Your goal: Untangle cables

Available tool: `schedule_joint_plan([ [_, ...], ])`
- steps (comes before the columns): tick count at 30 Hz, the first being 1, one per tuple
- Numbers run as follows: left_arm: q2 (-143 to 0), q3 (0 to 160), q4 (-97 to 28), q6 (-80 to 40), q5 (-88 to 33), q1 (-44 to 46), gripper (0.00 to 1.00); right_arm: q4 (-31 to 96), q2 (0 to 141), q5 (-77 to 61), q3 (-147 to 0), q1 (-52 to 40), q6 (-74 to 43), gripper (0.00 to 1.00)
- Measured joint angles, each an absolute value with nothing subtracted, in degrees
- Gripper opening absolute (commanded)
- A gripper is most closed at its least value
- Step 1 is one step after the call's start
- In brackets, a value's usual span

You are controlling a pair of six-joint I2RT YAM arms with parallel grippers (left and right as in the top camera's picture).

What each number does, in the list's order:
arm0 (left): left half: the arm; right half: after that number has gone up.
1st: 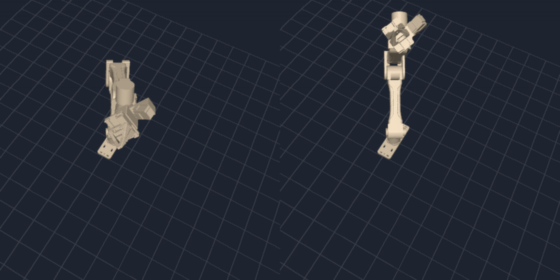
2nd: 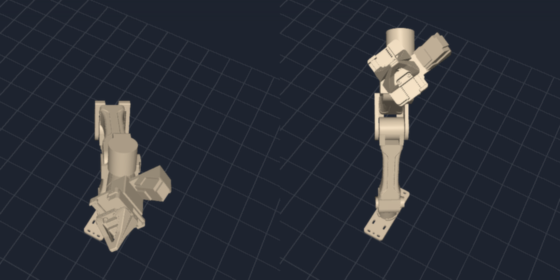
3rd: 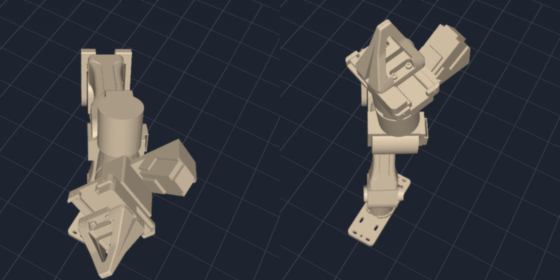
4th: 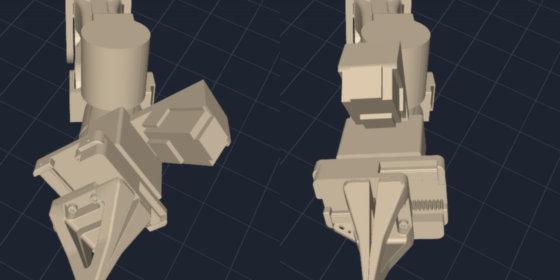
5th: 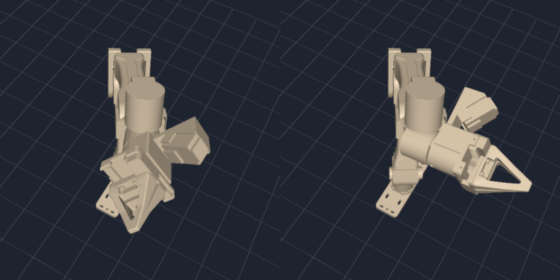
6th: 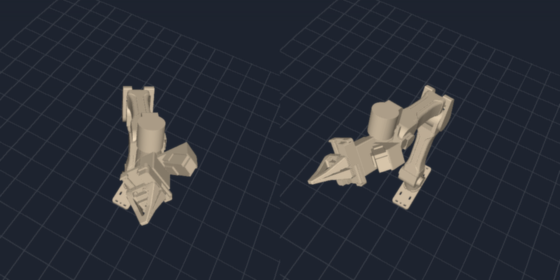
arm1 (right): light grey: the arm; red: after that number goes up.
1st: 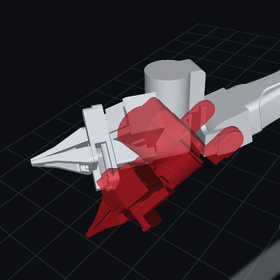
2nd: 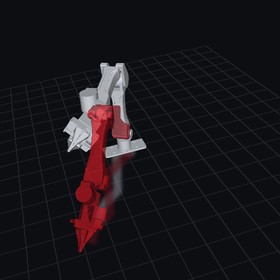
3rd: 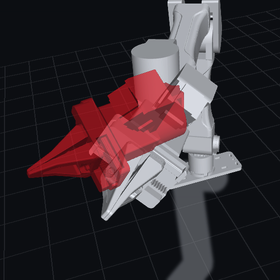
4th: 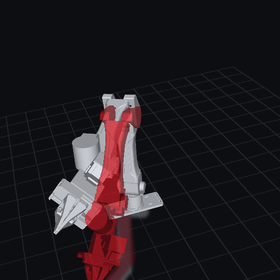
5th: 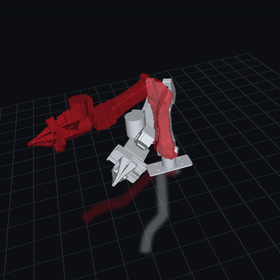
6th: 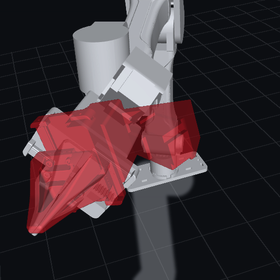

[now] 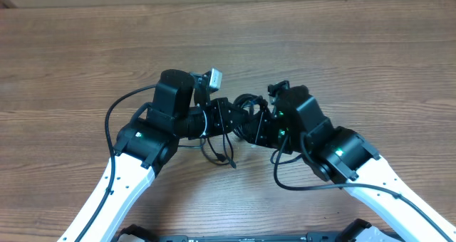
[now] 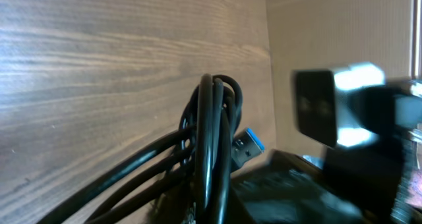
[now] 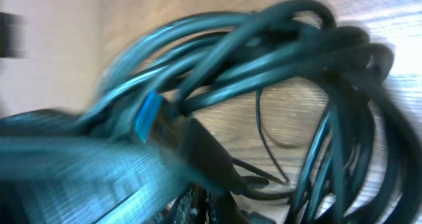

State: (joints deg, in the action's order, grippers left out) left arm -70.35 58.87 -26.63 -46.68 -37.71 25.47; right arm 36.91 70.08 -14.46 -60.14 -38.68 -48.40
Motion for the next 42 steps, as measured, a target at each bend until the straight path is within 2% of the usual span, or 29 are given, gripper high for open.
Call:
schedule_joint_plan([
  [12,-70.4,58.9,-28.3,-49.8,-46.9,20.1,0.04,33.2,70.9,-14.5,-60.1,-38.8,-44.7,0.04],
  [14,-70.3,59.0,-29.7,-50.4,-46.5,20.1,0.04,33.8,70.1,-14.3,-60.1,-38.8,-43.6,0.06],
  [19,-70.3,59.3,-31.9,-54.7,-43.9,19.2,0.04,37.3,62.7,-12.8,-60.2,-38.8,-39.9,0.15],
  [20,-70.3,59.3,-31.9,-55.9,-43.5,18.8,0.04,38.2,60.4,-12.1,-60.3,-38.8,-39.4,0.19],
  [22,-70.3,59.3,-31.9,-58.6,-42.8,17.9,0.04,39.7,55.5,-10.4,-60.5,-38.8,-38.5,0.44],
  [27,-70.3,59.3,-31.9,-66.8,-41.8,14.7,0.04,46.4,44.8,-5.3,-62.1,-38.8,-41.1,0.61],
  [31,-70.3,59.3,-31.9,-74.9,-41.5,12.8,0.04,54.0,43.2,-3.4,-62.2,-38.8,-49.5,0.67],
  [35,-70.3,59.3,-31.9,-81.5,-41.3,12.5,0.04,54.5,45.0,-2.7,-58.9,-38.8,-58.3,0.71],
  [42,-70.3,59.3,-32.0,-87.3,-43.3,12.5,0.04,41.1,48.5,-3.2,-52.4,-38.9,-66.0,0.70],
])
